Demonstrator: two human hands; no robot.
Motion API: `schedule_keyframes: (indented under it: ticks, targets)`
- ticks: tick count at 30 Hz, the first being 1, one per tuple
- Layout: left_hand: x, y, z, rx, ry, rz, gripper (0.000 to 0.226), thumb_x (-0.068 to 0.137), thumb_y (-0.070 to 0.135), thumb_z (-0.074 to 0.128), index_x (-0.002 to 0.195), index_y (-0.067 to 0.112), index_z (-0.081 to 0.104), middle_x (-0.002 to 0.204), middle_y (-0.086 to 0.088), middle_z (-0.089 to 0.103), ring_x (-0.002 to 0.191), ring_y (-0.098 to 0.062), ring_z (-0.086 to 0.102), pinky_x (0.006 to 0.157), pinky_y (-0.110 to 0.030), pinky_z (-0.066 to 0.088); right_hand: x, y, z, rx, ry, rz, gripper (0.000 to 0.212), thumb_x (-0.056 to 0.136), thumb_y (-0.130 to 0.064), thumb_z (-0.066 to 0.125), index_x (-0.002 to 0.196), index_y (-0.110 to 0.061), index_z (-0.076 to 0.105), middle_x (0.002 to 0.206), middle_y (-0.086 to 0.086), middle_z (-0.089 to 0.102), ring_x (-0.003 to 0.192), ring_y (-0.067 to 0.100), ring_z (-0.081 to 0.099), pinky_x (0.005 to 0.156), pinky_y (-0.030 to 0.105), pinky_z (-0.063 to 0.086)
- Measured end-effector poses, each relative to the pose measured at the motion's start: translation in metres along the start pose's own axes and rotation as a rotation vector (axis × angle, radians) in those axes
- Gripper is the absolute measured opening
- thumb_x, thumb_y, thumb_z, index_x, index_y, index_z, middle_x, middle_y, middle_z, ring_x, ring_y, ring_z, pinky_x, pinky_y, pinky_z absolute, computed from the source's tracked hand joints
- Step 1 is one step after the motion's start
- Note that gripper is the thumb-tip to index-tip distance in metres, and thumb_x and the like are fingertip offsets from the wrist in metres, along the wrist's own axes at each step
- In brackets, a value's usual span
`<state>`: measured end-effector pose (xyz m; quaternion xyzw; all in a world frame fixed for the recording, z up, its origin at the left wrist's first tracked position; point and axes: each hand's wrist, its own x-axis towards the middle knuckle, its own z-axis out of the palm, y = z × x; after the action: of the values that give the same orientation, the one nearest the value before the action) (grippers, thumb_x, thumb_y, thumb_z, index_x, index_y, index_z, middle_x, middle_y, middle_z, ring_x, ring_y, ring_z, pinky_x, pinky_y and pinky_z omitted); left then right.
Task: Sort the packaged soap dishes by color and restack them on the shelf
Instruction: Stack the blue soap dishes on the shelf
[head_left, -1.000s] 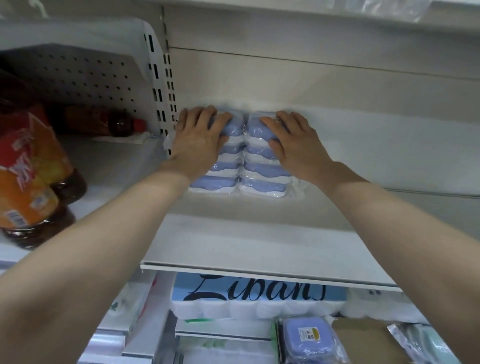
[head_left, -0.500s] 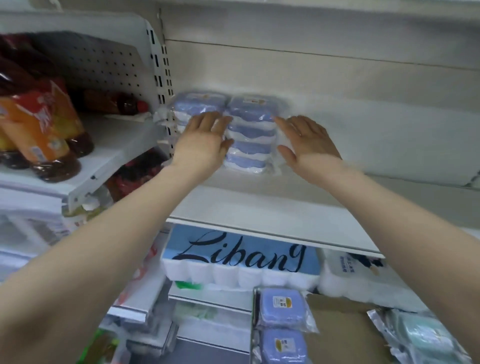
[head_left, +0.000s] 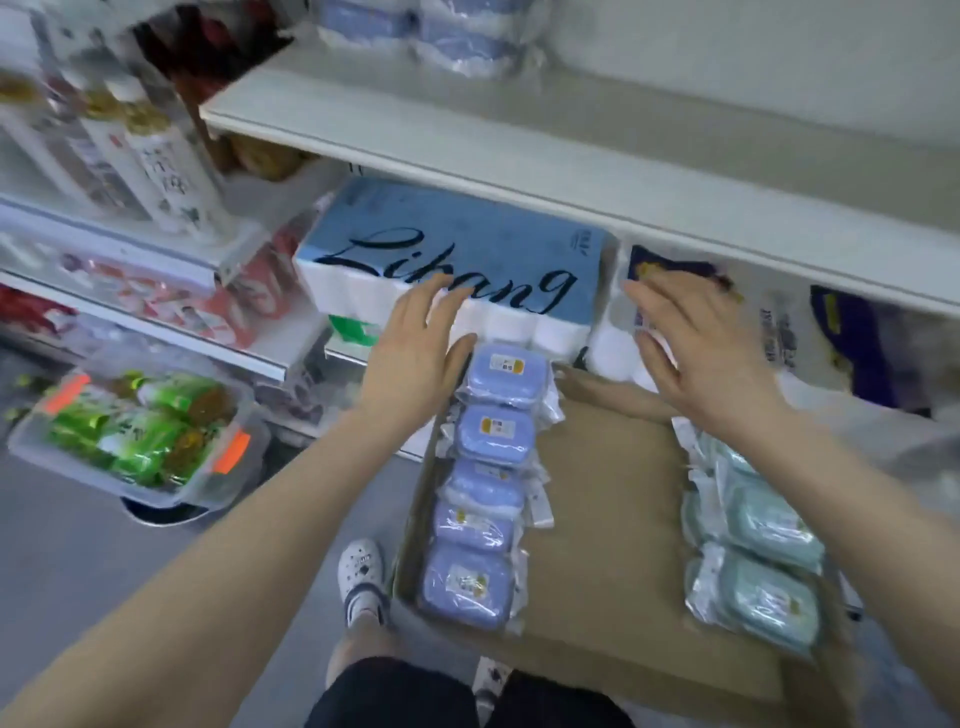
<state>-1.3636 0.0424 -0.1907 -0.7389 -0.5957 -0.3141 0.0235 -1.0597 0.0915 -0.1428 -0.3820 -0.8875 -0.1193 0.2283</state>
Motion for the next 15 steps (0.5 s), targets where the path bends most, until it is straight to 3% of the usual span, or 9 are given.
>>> schedule_keyframes:
  ticks: [6, 8, 11, 15]
  targets:
    - [-0.148, 0.02, 0.068, -0.085, -0.418, -0.225, 0.042, 0.092, 0.034, 0.055, 0.127, 0.011, 0.057, 0.126, -0.012, 0.056, 0.11, -0.034, 0.056, 0.088, -0.045, 0.053, -0.106, -0.045, 0.079, 0.222, -0.371, 0.21, 0.047, 0.093, -0.022, 0.053, 0.139, -0.011, 0.051, 0.133, 0.012, 0.055, 0.116, 0.031, 0.053, 0.094, 0.043, 0.047]
    - [-0.186, 0.025, 0.081, -0.089, -0.555, -0.228, 0.04, 0.085, 0.03, 0.068, 0.12, 0.012, 0.062, 0.121, -0.01, 0.06, 0.107, -0.033, 0.06, 0.083, -0.045, 0.056, -0.124, -0.067, 0.107, 0.302, -0.522, 0.256, 0.049, 0.092, -0.021, 0.06, 0.14, -0.012, 0.049, 0.13, 0.011, 0.056, 0.113, 0.033, 0.055, 0.093, 0.042, 0.047]
    - [-0.22, 0.025, 0.089, -0.067, -0.728, -0.223, 0.051, 0.074, 0.027, 0.079, 0.121, 0.012, 0.063, 0.122, -0.01, 0.061, 0.112, -0.032, 0.059, 0.096, -0.041, 0.051, -0.13, -0.096, 0.147, 0.378, -0.722, 0.248, 0.056, 0.094, -0.027, 0.058, 0.145, -0.013, 0.041, 0.139, 0.011, 0.05, 0.123, 0.033, 0.049, 0.102, 0.042, 0.04]
    - [-0.248, 0.02, 0.093, 0.045, -0.851, -0.163, 0.076, 0.055, 0.034, 0.089, 0.122, 0.008, 0.064, 0.126, -0.014, 0.061, 0.111, -0.034, 0.061, 0.094, -0.041, 0.051, -0.125, -0.126, 0.196, 0.387, -0.863, 0.248, 0.07, 0.091, -0.039, 0.062, 0.15, -0.018, 0.03, 0.144, 0.013, 0.04, 0.128, 0.035, 0.043, 0.103, 0.046, 0.041]
